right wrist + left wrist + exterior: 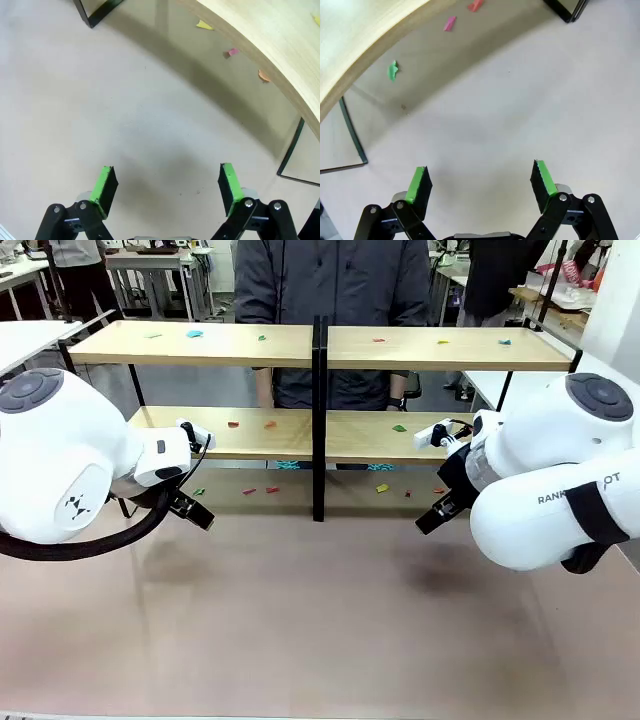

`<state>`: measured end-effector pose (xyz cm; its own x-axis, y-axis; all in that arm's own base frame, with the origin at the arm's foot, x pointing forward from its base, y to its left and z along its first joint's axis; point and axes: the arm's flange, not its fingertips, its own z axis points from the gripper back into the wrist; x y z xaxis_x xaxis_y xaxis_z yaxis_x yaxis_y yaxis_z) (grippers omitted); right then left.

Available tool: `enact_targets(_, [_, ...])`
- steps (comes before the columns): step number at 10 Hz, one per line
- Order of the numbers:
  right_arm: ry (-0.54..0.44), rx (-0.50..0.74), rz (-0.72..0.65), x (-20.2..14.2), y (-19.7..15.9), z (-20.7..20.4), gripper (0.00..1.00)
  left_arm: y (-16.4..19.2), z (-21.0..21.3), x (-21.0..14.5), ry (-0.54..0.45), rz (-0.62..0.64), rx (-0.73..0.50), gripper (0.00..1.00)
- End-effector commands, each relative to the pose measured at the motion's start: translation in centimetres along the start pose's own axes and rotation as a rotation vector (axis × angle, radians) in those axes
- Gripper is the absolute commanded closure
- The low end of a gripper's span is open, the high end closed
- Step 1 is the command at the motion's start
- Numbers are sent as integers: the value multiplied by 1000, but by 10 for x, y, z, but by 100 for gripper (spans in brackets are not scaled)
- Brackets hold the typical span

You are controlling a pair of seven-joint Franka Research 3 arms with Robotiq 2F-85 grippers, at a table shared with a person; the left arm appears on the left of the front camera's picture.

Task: Clean the shelves.
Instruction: Pick up the Duster when the human hands it over.

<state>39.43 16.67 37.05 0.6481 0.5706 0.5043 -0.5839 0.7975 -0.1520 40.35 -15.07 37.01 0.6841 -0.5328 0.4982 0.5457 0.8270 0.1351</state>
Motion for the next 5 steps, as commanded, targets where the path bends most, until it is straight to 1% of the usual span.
enact_targets(1, [0, 0, 0, 0, 0, 0, 0, 0, 0, 0, 0, 0, 0, 0])
enact_targets(5, [0, 0, 0, 0, 0, 0, 0, 0, 0, 0, 0, 0, 0, 0])
